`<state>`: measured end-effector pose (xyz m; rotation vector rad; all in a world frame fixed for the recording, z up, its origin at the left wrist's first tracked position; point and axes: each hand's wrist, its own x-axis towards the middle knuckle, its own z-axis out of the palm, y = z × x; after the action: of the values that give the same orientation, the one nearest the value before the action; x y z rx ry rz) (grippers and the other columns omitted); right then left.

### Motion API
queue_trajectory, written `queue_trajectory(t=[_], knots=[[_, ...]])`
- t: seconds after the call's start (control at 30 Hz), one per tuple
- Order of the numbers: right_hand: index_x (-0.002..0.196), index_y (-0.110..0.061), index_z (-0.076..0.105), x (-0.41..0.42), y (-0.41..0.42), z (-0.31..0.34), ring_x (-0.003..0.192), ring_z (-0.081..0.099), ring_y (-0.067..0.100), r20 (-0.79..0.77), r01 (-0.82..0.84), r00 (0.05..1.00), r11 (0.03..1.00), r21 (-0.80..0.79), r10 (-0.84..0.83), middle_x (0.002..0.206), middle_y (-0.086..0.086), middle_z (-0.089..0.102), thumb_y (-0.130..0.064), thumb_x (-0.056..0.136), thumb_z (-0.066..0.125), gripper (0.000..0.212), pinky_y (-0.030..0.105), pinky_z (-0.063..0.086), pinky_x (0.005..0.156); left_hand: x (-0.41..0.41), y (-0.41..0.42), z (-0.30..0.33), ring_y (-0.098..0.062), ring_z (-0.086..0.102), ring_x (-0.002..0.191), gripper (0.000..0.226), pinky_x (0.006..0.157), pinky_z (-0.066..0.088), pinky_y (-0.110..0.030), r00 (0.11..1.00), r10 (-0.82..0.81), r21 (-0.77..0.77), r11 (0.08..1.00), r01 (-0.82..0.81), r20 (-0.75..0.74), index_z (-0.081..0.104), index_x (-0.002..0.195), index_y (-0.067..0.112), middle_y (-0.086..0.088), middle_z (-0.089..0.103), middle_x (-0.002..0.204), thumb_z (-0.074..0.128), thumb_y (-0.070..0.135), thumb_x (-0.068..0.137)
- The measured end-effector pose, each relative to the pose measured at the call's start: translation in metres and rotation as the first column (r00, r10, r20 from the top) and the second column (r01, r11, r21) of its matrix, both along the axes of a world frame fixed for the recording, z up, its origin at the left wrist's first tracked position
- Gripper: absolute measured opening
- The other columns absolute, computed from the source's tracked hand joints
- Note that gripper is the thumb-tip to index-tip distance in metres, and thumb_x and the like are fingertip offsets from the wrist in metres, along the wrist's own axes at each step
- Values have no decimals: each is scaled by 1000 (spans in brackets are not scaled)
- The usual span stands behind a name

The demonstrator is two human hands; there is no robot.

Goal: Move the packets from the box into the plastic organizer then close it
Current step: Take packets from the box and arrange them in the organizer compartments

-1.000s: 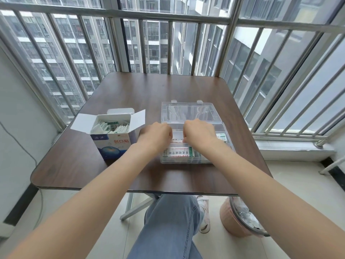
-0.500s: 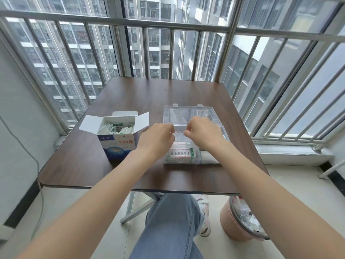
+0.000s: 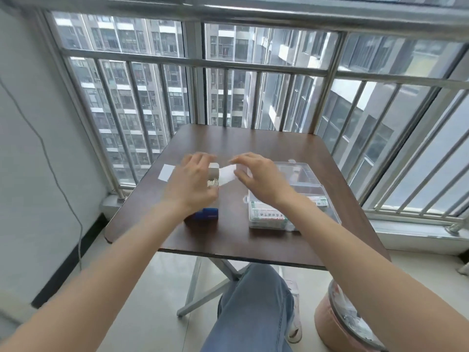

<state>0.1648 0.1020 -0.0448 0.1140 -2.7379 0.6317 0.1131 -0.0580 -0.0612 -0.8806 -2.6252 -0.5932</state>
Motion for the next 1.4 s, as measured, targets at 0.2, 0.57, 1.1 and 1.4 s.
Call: queue_trajectory(t=[0.2,0.57,1.1,1.4], knots=[[123,-11,60,-12,-23,3,113,56,23,156,-29,988,997,72,17,122,8,62,-23,99,44,31,32,42,93,-32,-38,6,-24,23,140,86,115,16,-34,973,62,-382,924,29,224,17,150,13,-8,27,152,64,30,81],[101,-20,73,-25,-48,8,92,56,21,36,-122,992,899,420,118,98,2,68,-20,94,53,22,31,44,77,-8,-53,-2,-19,44,123,78,97,38,-31,983,-62,-143,986,87,175,37,137,18,2,42,137,79,15,71],[111,-18,65,-32,-64,1,99,56,22,64,-148,988,722,676,143,103,4,66,-16,95,49,23,28,37,74,-9,-53,-3,-25,51,115,73,92,46,-40,970,-90,-119,986,119,225,45,130,18,-1,47,128,78,6,67],[107,-16,65,-26,-53,-4,85,56,22,-31,-101,990,829,550,141,94,3,65,-23,95,53,18,29,37,63,-13,-53,-7,-26,52,115,75,92,45,-41,973,-91,-128,984,121,214,43,131,18,0,46,129,79,5,66]])
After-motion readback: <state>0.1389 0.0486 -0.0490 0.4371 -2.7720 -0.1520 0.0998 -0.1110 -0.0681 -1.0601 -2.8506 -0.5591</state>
